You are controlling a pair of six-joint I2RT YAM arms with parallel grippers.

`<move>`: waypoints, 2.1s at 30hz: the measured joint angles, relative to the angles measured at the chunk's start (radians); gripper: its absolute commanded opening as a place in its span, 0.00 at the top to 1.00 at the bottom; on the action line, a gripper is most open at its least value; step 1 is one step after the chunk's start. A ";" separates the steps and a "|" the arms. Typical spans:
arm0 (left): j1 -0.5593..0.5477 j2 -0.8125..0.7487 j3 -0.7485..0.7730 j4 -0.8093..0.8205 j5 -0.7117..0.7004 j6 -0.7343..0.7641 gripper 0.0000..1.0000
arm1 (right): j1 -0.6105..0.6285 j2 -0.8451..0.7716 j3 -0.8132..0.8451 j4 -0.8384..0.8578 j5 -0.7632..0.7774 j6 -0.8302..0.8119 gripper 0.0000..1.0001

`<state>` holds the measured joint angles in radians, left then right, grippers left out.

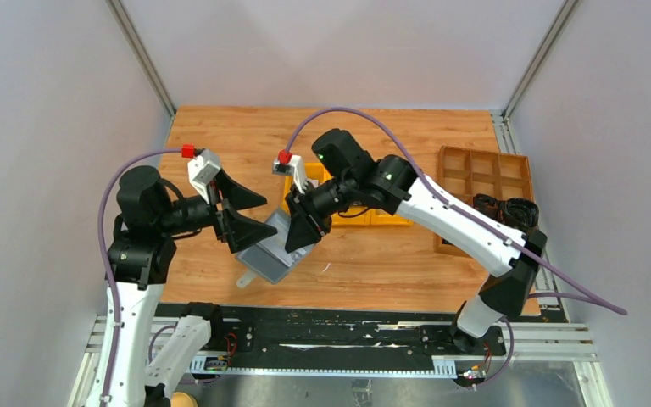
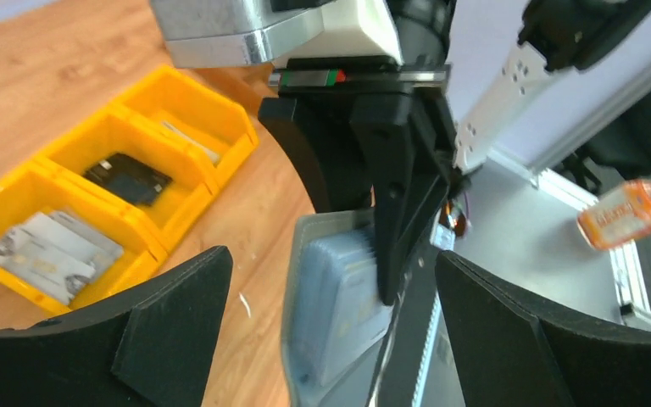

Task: Take the credit cards out of the card holder
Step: Remove the credit card from the card holder.

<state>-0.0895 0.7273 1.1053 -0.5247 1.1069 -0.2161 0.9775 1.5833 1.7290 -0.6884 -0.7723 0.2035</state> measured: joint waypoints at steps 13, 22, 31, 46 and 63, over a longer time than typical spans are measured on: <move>-0.003 -0.018 -0.137 -0.150 0.169 0.122 0.36 | 0.049 0.078 0.222 -0.276 -0.043 -0.195 0.99; -0.016 -0.024 -0.139 -0.183 0.221 0.125 0.93 | 0.050 0.153 0.290 -0.299 -0.061 -0.227 0.57; -0.024 0.050 -0.069 -0.190 0.157 0.066 1.00 | -0.004 -0.221 -0.406 0.523 -0.088 0.100 0.35; -0.029 -0.126 -0.233 0.489 -0.038 -0.630 0.68 | -0.032 -0.340 -0.825 1.519 0.167 0.662 1.00; -0.024 -0.003 -0.177 0.157 0.101 -0.249 0.44 | -0.056 -0.073 -0.098 0.240 -0.119 0.103 1.00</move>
<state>-0.1135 0.7246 0.9283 -0.3676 1.2076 -0.4652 0.9211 1.5105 1.6314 -0.4484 -0.8917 0.3065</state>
